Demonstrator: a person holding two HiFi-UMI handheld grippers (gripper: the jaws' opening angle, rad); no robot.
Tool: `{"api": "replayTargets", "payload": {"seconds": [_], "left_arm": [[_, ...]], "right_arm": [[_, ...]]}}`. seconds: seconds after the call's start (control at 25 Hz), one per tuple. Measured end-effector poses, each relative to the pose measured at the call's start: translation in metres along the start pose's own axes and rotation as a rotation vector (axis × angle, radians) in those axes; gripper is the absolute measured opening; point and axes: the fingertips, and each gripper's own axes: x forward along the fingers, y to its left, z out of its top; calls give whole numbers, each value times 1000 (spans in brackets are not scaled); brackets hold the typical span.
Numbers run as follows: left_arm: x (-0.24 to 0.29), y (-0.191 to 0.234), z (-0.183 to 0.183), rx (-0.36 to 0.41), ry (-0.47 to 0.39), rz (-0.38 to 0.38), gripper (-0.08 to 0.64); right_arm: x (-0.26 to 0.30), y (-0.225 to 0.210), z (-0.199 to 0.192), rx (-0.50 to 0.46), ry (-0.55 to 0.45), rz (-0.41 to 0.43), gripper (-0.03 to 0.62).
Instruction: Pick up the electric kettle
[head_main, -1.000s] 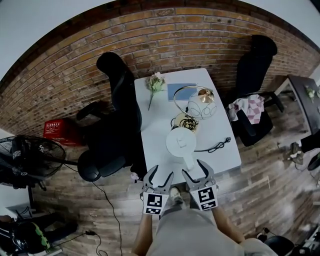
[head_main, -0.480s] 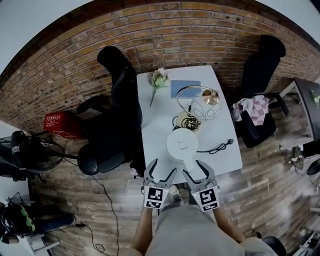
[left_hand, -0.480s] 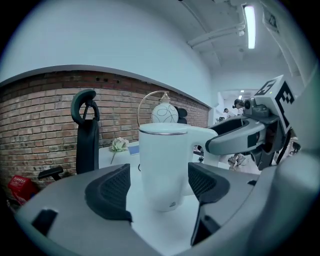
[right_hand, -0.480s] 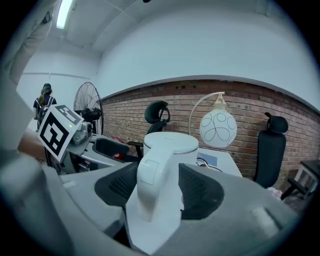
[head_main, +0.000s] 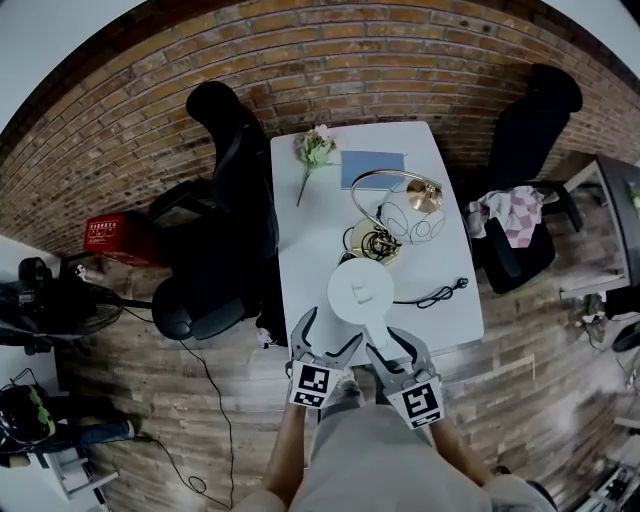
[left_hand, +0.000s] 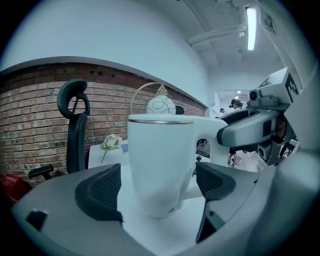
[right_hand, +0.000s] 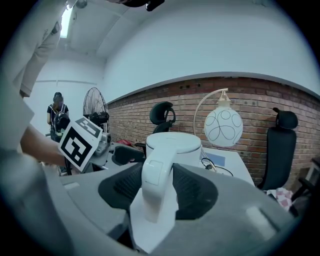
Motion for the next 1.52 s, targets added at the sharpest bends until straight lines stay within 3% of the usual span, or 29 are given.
{"api": "replayTargets", "payload": {"seconds": [0.48, 0.92, 1.12, 1.28, 1.52], "left_arm": [[34, -8, 8, -20, -57, -19, 572], [52, -8, 6, 45, -44, -10, 574], [51, -8, 9, 39, -100, -6, 574], [50, -7, 8, 39, -98, -3, 574], [47, -6, 8, 32, -96, 15, 574]], "right_arm": [[-5, -12, -1, -86, -1, 92, 186], [-8, -18, -4, -116, 26, 172, 183], [-7, -18, -5, -132, 30, 140, 182], [-6, -17, -4, -130, 16, 111, 178], [-8, -15, -4, -133, 10, 133, 175]]}}
